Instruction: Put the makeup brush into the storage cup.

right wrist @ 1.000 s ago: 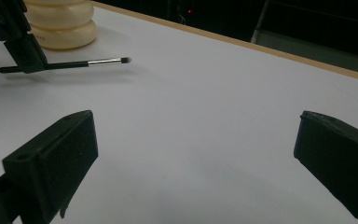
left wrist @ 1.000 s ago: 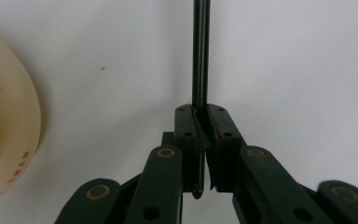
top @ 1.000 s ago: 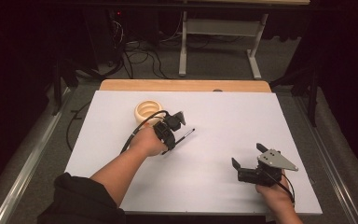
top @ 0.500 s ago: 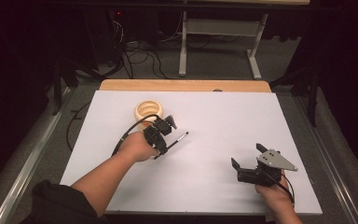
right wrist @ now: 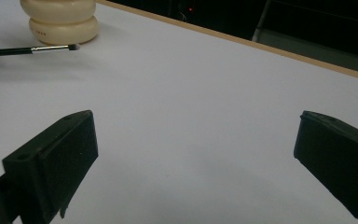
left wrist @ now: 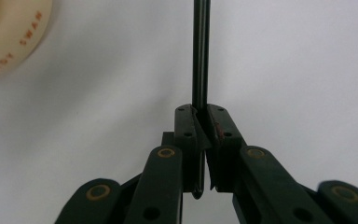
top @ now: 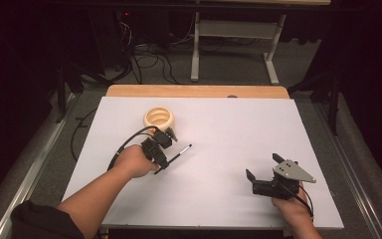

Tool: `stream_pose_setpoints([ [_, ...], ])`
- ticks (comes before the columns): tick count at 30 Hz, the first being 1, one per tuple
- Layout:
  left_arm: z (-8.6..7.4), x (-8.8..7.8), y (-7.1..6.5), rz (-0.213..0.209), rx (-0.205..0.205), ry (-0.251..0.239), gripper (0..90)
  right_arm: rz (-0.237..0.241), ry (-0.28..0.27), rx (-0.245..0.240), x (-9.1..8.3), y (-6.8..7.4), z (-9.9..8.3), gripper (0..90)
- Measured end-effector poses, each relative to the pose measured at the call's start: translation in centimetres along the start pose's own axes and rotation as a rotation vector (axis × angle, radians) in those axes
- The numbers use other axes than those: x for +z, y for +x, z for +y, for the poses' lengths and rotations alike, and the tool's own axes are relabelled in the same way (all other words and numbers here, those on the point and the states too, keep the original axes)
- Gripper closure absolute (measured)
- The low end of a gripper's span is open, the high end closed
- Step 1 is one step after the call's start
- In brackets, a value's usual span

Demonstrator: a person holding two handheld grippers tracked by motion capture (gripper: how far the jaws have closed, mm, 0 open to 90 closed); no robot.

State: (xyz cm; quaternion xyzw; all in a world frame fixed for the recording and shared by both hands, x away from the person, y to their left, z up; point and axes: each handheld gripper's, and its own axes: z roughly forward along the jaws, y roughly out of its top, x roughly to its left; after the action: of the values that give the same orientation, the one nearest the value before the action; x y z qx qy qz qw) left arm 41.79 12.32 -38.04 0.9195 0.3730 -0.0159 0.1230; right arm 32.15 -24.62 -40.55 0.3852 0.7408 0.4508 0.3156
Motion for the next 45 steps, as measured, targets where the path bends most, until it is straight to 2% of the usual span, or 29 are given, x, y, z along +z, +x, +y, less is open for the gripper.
stream_pose_setpoints([
  [19,-3.7,-0.9,1.1,0.016,-0.019,0.016,83.6,0.0,-0.001,-0.006,0.0,0.0,0.0,0.7],
  [21,-4.1,-0.9,1.2,0.02,-0.029,0.0,83.6,-0.002,0.005,-0.005,0.0,0.1,0.0,0.7],
  [24,-4.7,-0.6,1.4,0.003,-0.045,-0.023,83.7,-0.002,0.003,-0.006,0.1,0.0,0.0,0.7],
  [27,-4.9,-0.4,1.5,-0.003,-0.052,-0.027,83.7,-0.001,0.001,-0.001,0.0,0.0,0.0,0.7],
  [39,-5.2,-0.8,1.3,-0.019,-0.045,-0.052,83.7,-0.002,0.002,-0.001,0.0,0.0,-0.1,0.7],
  [45,-5.6,-0.7,1.2,-0.048,-0.05,-0.11,83.7,-0.001,0.002,-0.002,0.0,0.0,-0.1,0.7],
])
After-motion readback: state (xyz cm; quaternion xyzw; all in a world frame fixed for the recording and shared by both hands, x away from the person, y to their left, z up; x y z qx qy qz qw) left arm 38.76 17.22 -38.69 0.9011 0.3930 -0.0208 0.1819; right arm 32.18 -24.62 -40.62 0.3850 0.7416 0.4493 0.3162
